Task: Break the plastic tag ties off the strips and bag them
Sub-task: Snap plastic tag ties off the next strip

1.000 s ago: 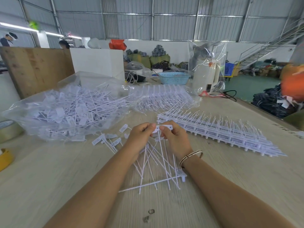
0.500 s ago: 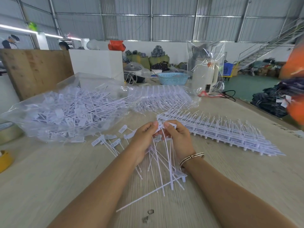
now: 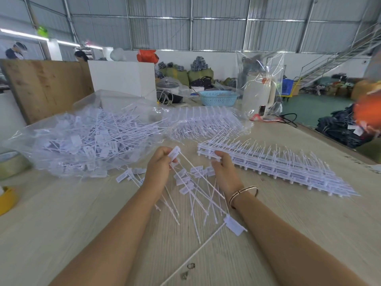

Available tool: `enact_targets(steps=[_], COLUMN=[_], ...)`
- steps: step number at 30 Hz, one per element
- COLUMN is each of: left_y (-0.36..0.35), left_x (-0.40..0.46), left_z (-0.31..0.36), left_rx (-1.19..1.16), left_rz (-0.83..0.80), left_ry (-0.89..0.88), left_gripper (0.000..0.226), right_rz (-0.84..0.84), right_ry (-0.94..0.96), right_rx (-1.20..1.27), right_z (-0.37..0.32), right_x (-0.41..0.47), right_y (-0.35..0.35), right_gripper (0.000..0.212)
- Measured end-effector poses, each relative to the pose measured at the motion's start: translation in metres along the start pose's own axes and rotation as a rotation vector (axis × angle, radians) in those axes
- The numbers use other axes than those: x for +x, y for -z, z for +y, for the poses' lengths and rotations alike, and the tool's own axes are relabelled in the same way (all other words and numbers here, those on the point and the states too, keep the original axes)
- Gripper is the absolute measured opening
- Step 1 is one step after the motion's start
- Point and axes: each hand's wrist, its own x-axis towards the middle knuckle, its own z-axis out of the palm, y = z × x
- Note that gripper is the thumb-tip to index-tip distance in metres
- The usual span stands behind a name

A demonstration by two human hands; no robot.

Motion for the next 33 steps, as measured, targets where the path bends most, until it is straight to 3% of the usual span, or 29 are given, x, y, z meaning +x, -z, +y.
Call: enact_targets(steps=[3, 8, 12, 15, 18, 24, 27, 33], left_y=[0.002, 0.0, -0.005, -0.009, -0.012, -0.013, -0.016, -0.024], left_x=[-0.002, -0.007, -0.013, -0.013, -0.013, -0.017, -0.019, -0.024], left_z=[-0.001, 0.0, 0.002, 0.0, 0.001, 0.005, 0.007, 0.009], left_rx=[0.003, 0.081, 0.114, 0.06, -0.093, -0.017, 0.037, -0.077], left_rz=[-0.007, -0.221, -0.339, -0.276, -0.2, -0.289, -0.3, -0.344], left_ry=[-0.058, -0.102, -0.147, -0.15, -0.002, -0.019, -0.031, 0.06], left_gripper=[0.032, 0.041, 0.042, 0.032, 0.004, 0.026, 0.028, 0.025], right_rz=[-0.075, -0.042, -0.133, -0.131, -0.058, -0.08, -0.098, -0.132], right_ry=[0.045, 0.087, 0.116, 0.164, 0.127, 0.096, 0.126, 0.191], right_rx=[-0.076, 0.01, -0.005, 0.041, 0.198, 0.175, 0.19, 0.305], right_z=[0.001, 0.002, -0.003, -0.007, -0.007, -0.004, -0.005, -0.01], right_x=[0.0, 0.0, -0.005, -0.008, -0.007, -0.009, -0.009, -0.01], right_y=[-0.002, -0.001, -0.005, -0.006, -0.003, -0.006, -0.004, -0.003], right_gripper=[0.057, 0.023, 0.021, 0.025, 0.029, 0.026, 0.017, 0.017])
